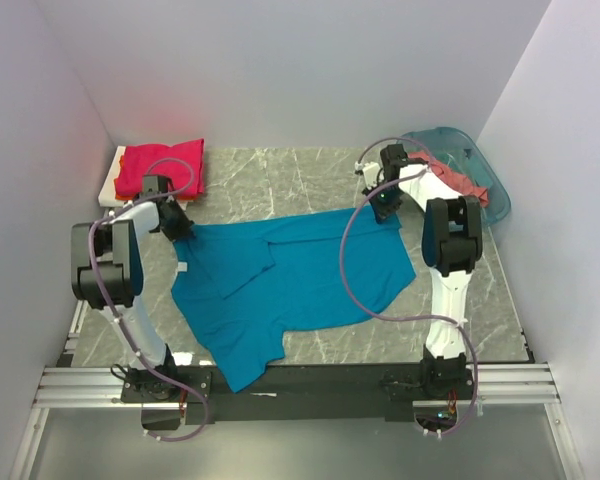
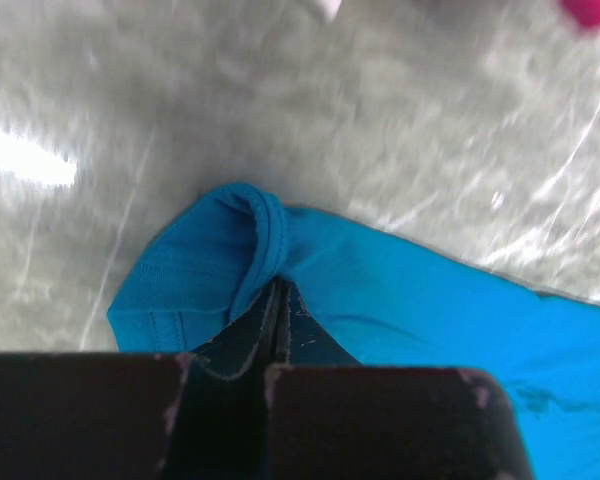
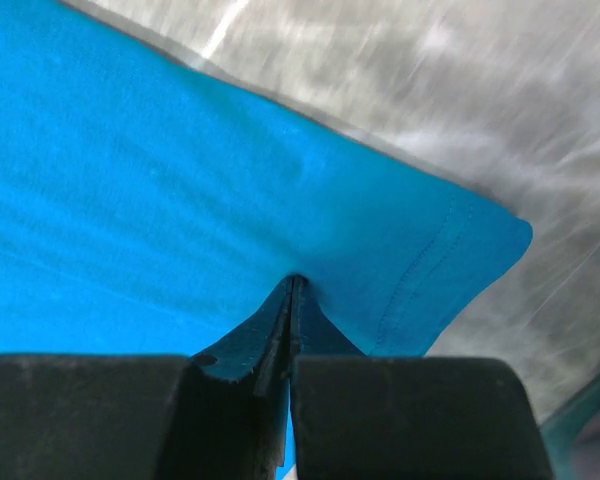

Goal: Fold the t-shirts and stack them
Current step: Fold the tshirt

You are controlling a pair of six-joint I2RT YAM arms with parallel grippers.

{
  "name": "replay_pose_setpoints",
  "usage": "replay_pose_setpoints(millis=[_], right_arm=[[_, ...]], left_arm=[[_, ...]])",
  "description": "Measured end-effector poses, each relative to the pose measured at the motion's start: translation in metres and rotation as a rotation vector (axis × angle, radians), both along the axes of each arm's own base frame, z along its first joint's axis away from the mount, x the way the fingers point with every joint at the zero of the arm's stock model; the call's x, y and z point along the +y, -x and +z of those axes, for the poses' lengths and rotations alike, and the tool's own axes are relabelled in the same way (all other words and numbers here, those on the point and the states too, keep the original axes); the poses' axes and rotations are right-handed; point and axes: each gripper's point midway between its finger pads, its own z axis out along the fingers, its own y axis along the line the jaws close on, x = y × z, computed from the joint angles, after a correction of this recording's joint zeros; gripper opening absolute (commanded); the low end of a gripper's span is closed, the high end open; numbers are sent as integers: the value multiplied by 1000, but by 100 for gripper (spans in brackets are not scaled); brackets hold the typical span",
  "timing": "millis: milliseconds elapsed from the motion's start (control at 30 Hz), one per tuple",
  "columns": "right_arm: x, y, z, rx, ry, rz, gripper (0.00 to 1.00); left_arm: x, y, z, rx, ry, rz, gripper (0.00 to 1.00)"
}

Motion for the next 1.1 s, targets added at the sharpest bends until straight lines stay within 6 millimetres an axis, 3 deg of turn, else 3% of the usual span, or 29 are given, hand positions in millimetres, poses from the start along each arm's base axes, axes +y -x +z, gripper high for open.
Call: replay_pose_setpoints(millis=[200, 367, 500, 600, 633, 733, 833, 967, 1067, 1100], right_arm=[[2, -34, 3, -23, 11, -38, 1], [3, -75, 7, -90, 19, -91, 1], [2, -90, 9, -121, 23, -131, 0], [4, -92, 10, -128, 12, -138, 2], [4, -90, 10, -133, 10, -138, 3], [3, -71, 11, -111, 9, -134, 9], [6, -60, 31, -124, -13, -117, 18], [15, -53, 96, -239, -85, -83, 38], [26, -34, 154, -347, -156, -29, 50], [29, -27, 168, -375, -175, -6, 52]], left_arm=[[5, -20, 0, -5, -23, 18, 0], [6, -32, 1, -19, -26, 22, 1], [7, -38, 2, -29, -26, 22, 2], [5, -40, 3, -41, -23, 15, 18], [4, -41, 4, -51, -19, 9, 30], [-3, -33, 15, -91, -2, -13, 44], [-13, -23, 57, -177, 9, -47, 50], [-21, -20, 156, -427, -21, -99, 60], [-21, 3, 241, -655, -83, -118, 75], [-19, 14, 259, -712, -105, -113, 93]])
